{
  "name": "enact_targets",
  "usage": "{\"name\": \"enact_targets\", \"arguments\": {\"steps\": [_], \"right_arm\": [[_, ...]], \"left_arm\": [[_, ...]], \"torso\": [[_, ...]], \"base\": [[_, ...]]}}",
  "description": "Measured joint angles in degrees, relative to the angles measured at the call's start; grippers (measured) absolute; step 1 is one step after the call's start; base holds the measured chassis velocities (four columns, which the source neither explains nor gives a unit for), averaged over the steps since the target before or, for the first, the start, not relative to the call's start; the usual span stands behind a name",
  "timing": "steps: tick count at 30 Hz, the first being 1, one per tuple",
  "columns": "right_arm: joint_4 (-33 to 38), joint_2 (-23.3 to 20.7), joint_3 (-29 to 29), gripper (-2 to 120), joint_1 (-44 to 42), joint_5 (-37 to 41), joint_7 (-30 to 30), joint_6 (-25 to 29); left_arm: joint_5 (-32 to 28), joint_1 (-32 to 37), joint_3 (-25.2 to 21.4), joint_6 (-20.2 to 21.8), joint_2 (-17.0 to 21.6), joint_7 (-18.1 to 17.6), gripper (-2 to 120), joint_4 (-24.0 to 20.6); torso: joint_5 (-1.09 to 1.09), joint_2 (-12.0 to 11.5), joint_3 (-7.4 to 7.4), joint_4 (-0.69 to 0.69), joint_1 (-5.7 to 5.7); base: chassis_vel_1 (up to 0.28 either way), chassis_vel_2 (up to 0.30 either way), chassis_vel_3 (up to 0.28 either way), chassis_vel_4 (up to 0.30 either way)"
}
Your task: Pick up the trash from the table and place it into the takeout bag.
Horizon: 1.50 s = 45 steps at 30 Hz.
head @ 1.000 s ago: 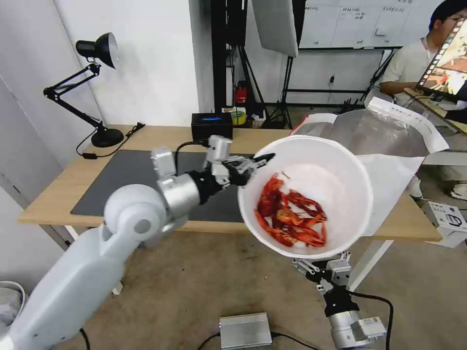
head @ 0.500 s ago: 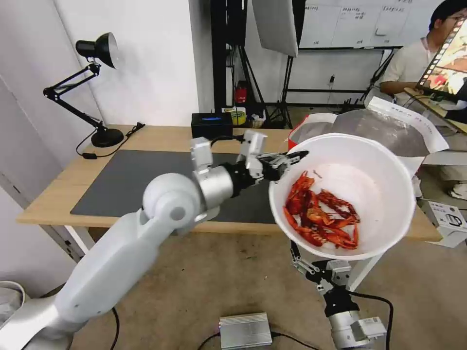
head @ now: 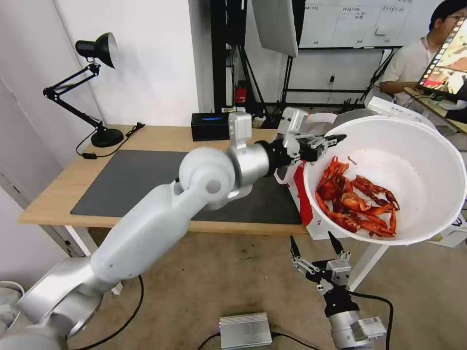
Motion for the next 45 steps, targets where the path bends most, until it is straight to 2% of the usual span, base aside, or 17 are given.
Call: {"name": "enact_targets", "arguments": {"steps": [4,7,9,15,24,31,34,36,37,40,45], "right_arm": [[0.0,0.0,0.0,100,0.0,0.0,0.0,0.0],[0.0,0.0,0.0,100,0.0,0.0,0.0,0.0],[0.0,0.0,0.0,100,0.0,0.0,0.0,0.0],[0.0,0.0,0.0,100,0.0,0.0,0.0,0.0],[0.0,0.0,0.0,100,0.0,0.0,0.0,0.0],[0.0,0.0,0.0,100,0.0,0.0,0.0,0.0],[0.0,0.0,0.0,100,0.0,0.0,0.0,0.0],[0.0,0.0,0.0,100,0.0,0.0,0.0,0.0],[0.0,0.0,0.0,100,0.0,0.0,0.0,0.0],[0.0,0.0,0.0,100,0.0,0.0,0.0,0.0],[0.0,0.0,0.0,100,0.0,0.0,0.0,0.0]], "left_arm": [[-1.1,-3.1,1.4,-0.2,-0.5,-0.3,0,2.3],[-4.4,-7.8,2.9,-0.9,-2.9,-2.3,0,6.5],[-5.2,-8.8,3.2,-1.1,-3.9,-3.2,0,7.5],[-5.9,-14.6,4.2,-1.4,-11.7,-5.0,0,14.7],[-3.9,-16.1,4.9,-1.9,-18.4,-6.4,0,21.2],[-3.0,-17.0,5.1,-2.9,-20.6,-7.4,0,24.9],[-2.9,-17.5,5.1,-3.6,-21.6,-9.2,0,26.5],[-3.1,-18.3,5.2,-4.9,-22.5,-12.4,0,28.3],[-3.1,-18.3,5.2,-4.9,-22.5,-12.4,0,28.3],[-3.5,-19.0,5.6,-7.0,-22.7,-16.2,0,29.5],[-3.6,-19.5,5.8,-8.1,-22.7,-19.7,0,30.3]], "torso": [[0.00,0.0,0.00,0.01,0.00],[0.00,0.0,0.00,0.01,0.00],[0.00,0.0,0.00,0.01,0.00],[0.01,0.0,-0.01,0.00,0.00],[0.01,0.0,-0.01,-0.01,-0.01],[0.00,0.0,0.00,0.01,0.00],[0.00,0.0,0.00,0.01,-0.01],[0.00,0.0,0.00,0.00,0.00],[0.00,0.0,0.00,0.00,0.00],[0.00,0.0,-0.01,0.01,0.00],[-0.01,0.0,0.00,0.01,-0.01]], "base": [[0.000,0.000,0.000,0.000],[0.000,0.000,0.000,0.000],[0.000,0.000,0.000,0.000],[0.000,0.000,0.000,0.000],[0.000,0.000,0.000,0.000],[0.000,0.000,0.000,0.000],[0.000,0.000,0.000,0.000],[0.000,0.000,0.000,0.000],[0.000,0.000,0.000,0.000],[0.000,0.000,0.000,0.000],[0.000,0.000,0.000,0.000]]}}
